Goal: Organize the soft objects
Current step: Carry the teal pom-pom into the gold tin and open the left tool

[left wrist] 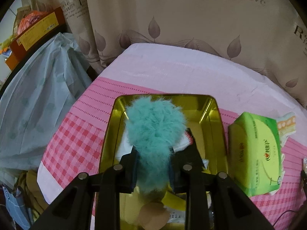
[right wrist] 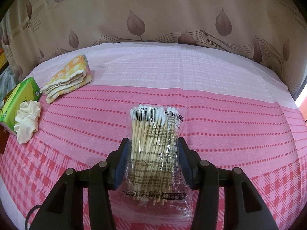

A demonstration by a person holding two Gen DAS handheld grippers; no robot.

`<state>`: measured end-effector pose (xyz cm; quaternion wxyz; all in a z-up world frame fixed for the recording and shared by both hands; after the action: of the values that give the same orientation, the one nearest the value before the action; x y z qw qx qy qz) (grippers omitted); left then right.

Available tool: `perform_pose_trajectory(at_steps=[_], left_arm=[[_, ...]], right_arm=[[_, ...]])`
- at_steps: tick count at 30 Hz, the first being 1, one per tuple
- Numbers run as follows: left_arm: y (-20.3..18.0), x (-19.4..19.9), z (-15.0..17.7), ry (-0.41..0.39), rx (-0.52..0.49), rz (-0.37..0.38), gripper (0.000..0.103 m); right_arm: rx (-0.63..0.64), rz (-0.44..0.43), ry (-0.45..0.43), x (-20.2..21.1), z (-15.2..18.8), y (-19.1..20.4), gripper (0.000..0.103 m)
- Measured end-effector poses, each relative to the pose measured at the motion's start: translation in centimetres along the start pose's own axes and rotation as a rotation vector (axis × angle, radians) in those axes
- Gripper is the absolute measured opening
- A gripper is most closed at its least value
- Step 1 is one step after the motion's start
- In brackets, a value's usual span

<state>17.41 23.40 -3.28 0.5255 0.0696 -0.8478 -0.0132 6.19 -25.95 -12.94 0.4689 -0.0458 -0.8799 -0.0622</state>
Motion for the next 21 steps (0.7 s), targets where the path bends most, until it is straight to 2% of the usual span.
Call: perform_pose_trajectory(at_steps=[5,13,21], left_arm=[[0.3,-0.4,0.5,0.007,0.006,-0.003,0.044],[0.6,0.0,1.0,0.016,0.003,-0.009,0.046],[1.0,1.9,2.3,-0.022,0.001,0.009,0.046]], right_arm=[[0.003,0.002,0.001,0.0,0.0,0.0,0.048],[0.013,0.005,0.004,0.0,0.1,0.1,0.051],[0.015,0.006,0.005,0.1,0.1,0.5,0.053]])
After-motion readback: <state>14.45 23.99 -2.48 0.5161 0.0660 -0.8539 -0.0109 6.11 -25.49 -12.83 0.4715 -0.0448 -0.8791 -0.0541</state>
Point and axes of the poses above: each gripper's, at about its wrist camera, not at the fingertips, and x roughly against the way its jaws point, y to its left, z to its underside, the point moved 1 cm from there along -x, roughly the way its jaws point, and after that the axes turned 4 degrees about y, right-handed, at the moved point
